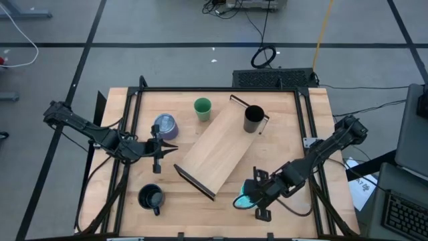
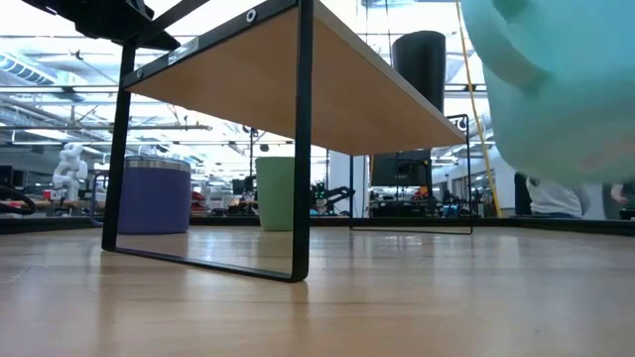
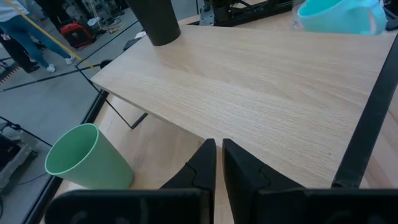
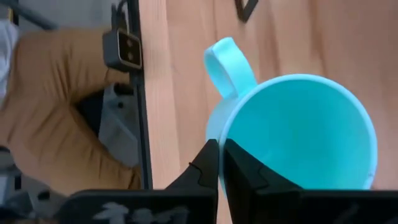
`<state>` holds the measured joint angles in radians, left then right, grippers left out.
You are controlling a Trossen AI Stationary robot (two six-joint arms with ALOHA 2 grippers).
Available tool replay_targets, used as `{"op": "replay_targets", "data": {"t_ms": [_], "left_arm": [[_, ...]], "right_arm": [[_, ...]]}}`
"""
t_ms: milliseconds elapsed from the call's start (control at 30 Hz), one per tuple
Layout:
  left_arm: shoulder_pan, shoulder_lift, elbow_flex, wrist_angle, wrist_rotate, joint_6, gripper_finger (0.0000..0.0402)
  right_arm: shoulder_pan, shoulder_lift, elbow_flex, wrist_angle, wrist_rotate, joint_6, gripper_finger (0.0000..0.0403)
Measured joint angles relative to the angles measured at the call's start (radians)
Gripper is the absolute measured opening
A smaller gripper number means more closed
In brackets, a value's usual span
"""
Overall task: Stack small to large cups/mugs on shelf
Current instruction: Put the light blue mug on the shelf
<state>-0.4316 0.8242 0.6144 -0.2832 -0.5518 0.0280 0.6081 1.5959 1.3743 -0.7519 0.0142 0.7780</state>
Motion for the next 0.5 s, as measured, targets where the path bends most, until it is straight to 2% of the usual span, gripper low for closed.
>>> {"op": "replay_targets", "data": {"t_ms": [233,500], "left_arm": [[0.000,0.000,0.000,0.004,0.000,0.001,0.0031],[0.000,0.000,0.000,0.007,0.000,0.013,0.0031]], "right_arm": [[-0.040,-0.059,0.001,-0.088,0.110,0.100,0.0000],[-0.078,-0.060,0.132,-0.337,0.113,0.153,0.0000]]}}
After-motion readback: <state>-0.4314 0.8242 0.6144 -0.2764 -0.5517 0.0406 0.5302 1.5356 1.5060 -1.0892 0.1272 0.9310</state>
